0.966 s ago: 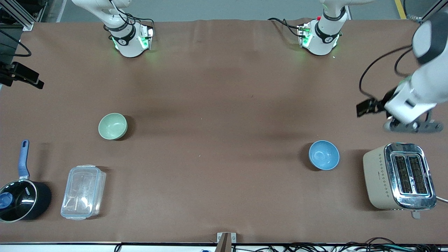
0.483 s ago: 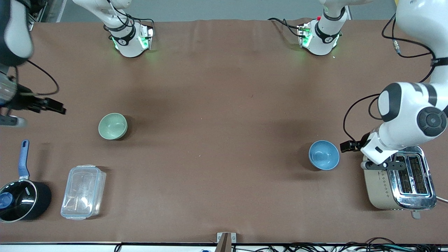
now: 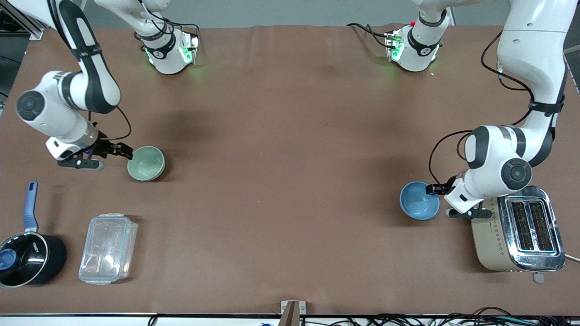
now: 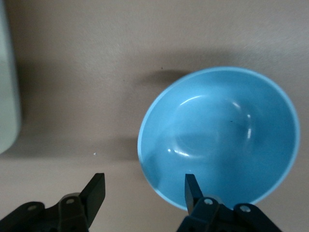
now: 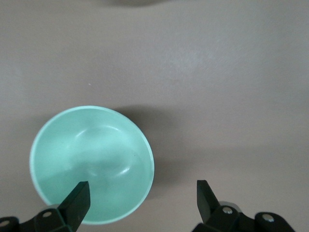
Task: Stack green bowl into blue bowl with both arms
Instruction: 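Grip the green bowl with the right gripper while the left gripper grips the blue bowl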
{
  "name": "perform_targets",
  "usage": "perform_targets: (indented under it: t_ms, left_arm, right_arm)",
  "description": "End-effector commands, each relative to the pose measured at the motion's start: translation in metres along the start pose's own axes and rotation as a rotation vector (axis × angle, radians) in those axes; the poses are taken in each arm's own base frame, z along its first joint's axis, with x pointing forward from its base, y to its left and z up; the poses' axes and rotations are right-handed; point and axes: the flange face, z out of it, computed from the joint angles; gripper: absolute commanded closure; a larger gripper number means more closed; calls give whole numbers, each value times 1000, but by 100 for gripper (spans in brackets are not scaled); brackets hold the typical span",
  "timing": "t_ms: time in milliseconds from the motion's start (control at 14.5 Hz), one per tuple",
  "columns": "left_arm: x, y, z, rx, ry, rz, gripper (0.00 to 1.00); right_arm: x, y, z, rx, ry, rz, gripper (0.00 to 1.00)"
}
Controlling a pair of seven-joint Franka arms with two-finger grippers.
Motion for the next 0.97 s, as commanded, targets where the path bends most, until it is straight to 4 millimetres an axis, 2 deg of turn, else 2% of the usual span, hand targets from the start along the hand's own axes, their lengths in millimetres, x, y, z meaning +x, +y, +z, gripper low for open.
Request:
perform_targets:
  t_ms: [0, 138, 207, 276, 345, 414, 483, 621, 690, 759, 897]
  left_arm:
    - [4, 0, 10, 9, 9, 17, 36]
    - [7, 0, 16, 8, 4, 16, 58]
    - [8, 3, 18, 7, 2, 19, 73]
    - [11, 5, 20, 7, 4, 23, 86]
    - [13, 6, 23, 5, 3, 24, 96]
    - [15, 5, 24, 4, 3, 22, 99]
    - [19, 9, 17, 3, 18, 25, 100]
    - [32, 23, -12, -14, 66, 27, 100]
    - [32, 50, -23, -40, 67, 54, 100]
    - [31, 72, -33, -60, 66, 68, 100]
    - [26, 114, -55, -87, 45, 69, 100]
  right_arm:
    - [-7, -2, 41, -8, 39, -12, 5]
    - [-6, -1, 56, -10, 69, 1, 16]
    - [-7, -2, 58, -8, 68, 9, 30]
    - [-7, -1, 59, -8, 64, 13, 48]
    - [-7, 0, 60, -8, 63, 15, 71]
    - [-8, -2, 60, -4, 56, 34, 88]
    - [-8, -6, 60, -2, 51, 77, 98]
    - [-9, -25, 59, -1, 7, 105, 100]
    - [-7, -26, 54, -1, -8, 104, 100]
    - [0, -27, 43, -1, -15, 101, 100]
    - [21, -28, 4, -2, -47, 97, 100]
